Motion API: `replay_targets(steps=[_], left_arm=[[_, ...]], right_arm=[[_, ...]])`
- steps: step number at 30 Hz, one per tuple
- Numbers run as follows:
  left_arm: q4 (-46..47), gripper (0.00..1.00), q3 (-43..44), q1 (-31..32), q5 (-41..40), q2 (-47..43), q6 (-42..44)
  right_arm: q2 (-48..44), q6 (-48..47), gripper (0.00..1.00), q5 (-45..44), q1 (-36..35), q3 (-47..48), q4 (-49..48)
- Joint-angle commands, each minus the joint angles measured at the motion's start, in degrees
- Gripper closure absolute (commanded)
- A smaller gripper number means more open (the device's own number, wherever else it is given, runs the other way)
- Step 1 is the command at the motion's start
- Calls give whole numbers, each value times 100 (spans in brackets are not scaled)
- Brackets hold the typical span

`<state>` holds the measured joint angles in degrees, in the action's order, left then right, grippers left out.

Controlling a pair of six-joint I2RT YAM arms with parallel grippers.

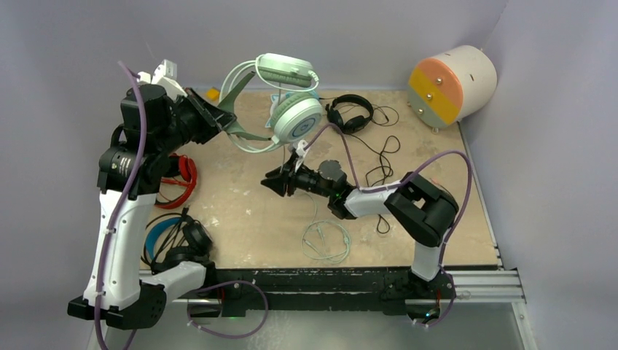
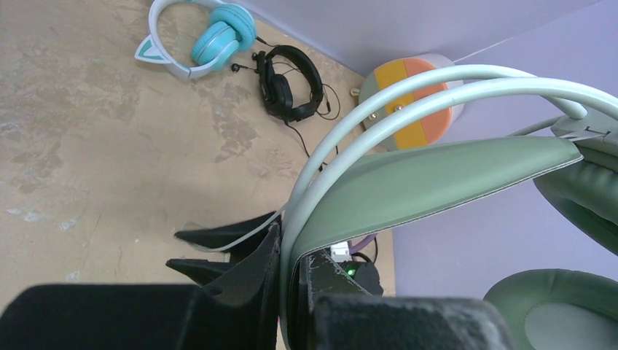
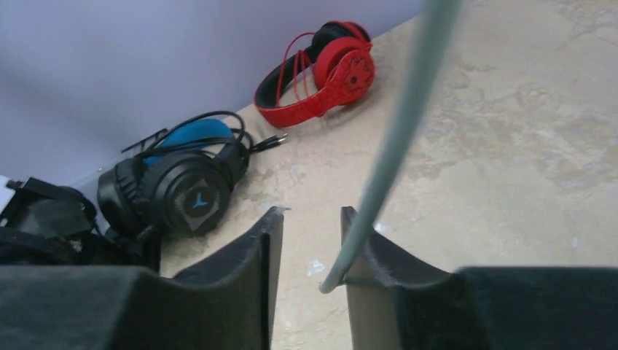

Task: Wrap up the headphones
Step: Wrap the headphones cable around the headphones.

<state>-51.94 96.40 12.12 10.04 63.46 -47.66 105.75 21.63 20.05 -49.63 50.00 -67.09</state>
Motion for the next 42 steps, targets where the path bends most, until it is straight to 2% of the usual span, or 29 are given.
replay_targets(steps=[1,2,4,5,12,14,18,22,26,32,34,38,42], left_arm=[[656,100,210,-17,231,180,-432],[715,100,186,-17,249,217,-461],[843,100,154,-17,159,283,-472],[885,100,148,-17,61,320,-472],[941,100,312,-34,-926,667,-291],[997,100,254,-34,-1485,678,-154],[1490,100,-447,-34,-2670,482,487],[1959,100,-1357,-26,-3513,148,1521],[2019,100,-2140,55,-4187,-45,2031],[1886,100,-2689,884,-5671,150,2821],[1760,100,-2764,1090,-5844,257,2946],[1654,100,-2934,1193,-5481,273,3048],[1465,100,-2984,1201,-4649,363,2893]], right_arm=[[-261,-477,71,-91,-517,89,-194],[-377,-626,77,-105,-673,46,-72],[-660,-828,96,-197,-975,-128,97],[-823,-845,100,-180,-1087,-249,151],[-2041,-728,100,-197,-1673,-967,785],[-2435,-683,100,-246,-1771,-1142,1007],[-2981,-614,100,-526,-1787,-628,2941],[-3037,-846,100,-586,-1788,411,5039],[-2960,-1106,100,-858,-1779,1373,6942],[-2395,-1655,100,-2737,-1573,2918,9053],[-2179,-1839,100,-3210,-1471,3226,9260],[-1918,-2315,100,-4283,-1319,3417,9062],[-1997,-2461,99,-4407,-979,3140,8260]])
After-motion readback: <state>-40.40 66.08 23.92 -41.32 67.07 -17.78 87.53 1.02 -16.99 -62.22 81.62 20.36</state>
